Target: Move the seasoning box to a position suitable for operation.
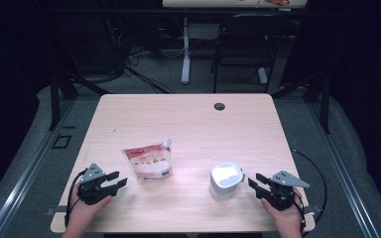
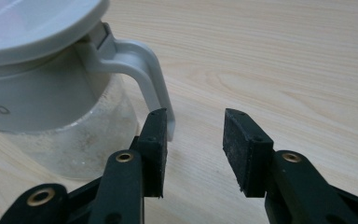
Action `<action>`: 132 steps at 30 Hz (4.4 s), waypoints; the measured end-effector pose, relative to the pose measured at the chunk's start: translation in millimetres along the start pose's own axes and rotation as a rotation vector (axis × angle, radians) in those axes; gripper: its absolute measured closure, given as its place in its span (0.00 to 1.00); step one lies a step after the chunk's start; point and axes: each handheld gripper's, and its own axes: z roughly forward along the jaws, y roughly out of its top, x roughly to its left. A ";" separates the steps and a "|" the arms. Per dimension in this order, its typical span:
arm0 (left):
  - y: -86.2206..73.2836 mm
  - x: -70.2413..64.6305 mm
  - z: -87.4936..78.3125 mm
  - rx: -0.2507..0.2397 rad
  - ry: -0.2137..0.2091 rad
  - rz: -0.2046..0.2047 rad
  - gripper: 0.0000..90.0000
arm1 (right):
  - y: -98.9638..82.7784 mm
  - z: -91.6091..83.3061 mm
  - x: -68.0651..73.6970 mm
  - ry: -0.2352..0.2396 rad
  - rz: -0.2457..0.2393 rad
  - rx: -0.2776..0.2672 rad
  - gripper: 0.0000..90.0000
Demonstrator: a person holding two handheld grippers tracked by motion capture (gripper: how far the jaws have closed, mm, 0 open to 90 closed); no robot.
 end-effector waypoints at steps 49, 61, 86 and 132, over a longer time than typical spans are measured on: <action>-0.8 -3.0 1.3 0.009 -0.002 0.012 0.60 | 17.9 29.1 28.6 -0.036 -0.115 0.072 0.91; -0.4 -3.6 2.3 0.012 -0.004 0.019 0.60 | 15.3 21.7 36.1 -0.062 -0.065 0.091 0.90; -0.5 -6.4 -0.3 0.012 -0.005 0.034 0.60 | 7.6 -4.0 45.9 0.013 -0.062 0.146 0.87; -1.2 -6.6 1.1 0.021 -0.007 0.036 0.60 | 56.1 -30.3 50.9 0.060 -0.056 0.021 1.00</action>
